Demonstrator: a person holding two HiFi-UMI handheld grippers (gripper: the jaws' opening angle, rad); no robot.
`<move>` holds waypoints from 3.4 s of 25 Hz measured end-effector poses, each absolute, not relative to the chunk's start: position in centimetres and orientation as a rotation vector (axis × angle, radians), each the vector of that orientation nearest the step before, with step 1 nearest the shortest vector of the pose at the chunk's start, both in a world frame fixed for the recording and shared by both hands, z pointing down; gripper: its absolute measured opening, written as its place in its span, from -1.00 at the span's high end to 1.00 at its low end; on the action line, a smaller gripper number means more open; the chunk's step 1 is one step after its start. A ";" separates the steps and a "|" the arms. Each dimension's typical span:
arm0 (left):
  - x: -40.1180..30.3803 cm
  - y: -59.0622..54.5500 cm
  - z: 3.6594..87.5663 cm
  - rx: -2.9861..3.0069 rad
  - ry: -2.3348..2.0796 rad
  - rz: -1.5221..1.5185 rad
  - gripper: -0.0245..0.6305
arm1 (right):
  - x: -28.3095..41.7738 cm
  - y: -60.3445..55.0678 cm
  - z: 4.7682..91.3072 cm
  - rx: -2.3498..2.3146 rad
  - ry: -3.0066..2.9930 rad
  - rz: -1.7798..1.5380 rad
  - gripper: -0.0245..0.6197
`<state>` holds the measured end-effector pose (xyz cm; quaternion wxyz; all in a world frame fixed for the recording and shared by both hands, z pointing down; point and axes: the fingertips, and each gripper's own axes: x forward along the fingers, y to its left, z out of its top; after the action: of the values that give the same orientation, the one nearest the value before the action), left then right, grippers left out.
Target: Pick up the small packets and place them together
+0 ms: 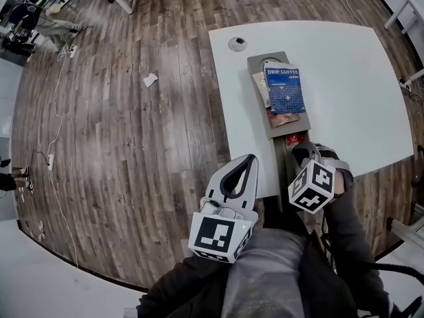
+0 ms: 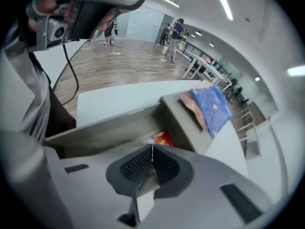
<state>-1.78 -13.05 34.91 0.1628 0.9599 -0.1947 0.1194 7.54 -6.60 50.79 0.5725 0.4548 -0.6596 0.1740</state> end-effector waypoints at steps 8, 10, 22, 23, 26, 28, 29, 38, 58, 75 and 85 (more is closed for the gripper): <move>-2.4 -14.0 34.9 2.720 -0.612 0.341 0.92 | 9.9 -8.2 52.1 1.003 -1.373 0.308 0.91; -2.7 -14.3 35.1 2.709 -0.631 0.345 0.92 | 10.0 -8.2 52.5 0.949 -1.339 0.287 0.91; -2.4 -13.1 34.9 2.721 -0.583 0.319 0.92 | 5.7 -5.4 51.1 1.087 -1.707 0.634 0.44; -2.6 -13.1 34.9 2.719 -0.587 0.322 0.92 | 5.5 -5.4 51.2 1.063 -1.721 0.637 0.31; -2.7 -13.1 34.9 2.714 -0.587 0.334 0.92 | 5.6 -5.4 51.9 0.977 -1.675 0.593 0.16; -2.7 -13.3 35.1 2.713 -0.594 0.330 0.92 | 5.9 -5.4 52.2 0.948 -1.626 0.583 0.16; -2.7 -13.4 35.2 2.712 -0.597 0.330 0.92 | 6.0 -5.4 52.2 0.936 -1.606 0.579 0.17; -2.4 -13.7 35.9 2.691 -0.603 0.338 0.92 | 7.6 -5.9 52.7 0.916 -1.515 0.484 0.91; -3.1 -14.2 35.6 2.690 -0.621 0.332 0.92 | 5.8 -5.2 53.2 0.863 -1.477 0.368 0.91; -2.8 -13.6 35.4 2.694 -0.566 0.316 0.92 | 6.5 -4.9 52.5 0.954 -1.546 0.641 0.23; -2.7 -13.8 35.5 2.679 -0.584 0.320 0.92 | 7.3 -5.1 52.4 0.928 -1.524 0.568 0.91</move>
<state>-2.65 -13.80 35.54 0.1892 0.9529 -0.2077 0.1140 7.28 -5.14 52.35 0.5930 0.3989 -0.6553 0.2445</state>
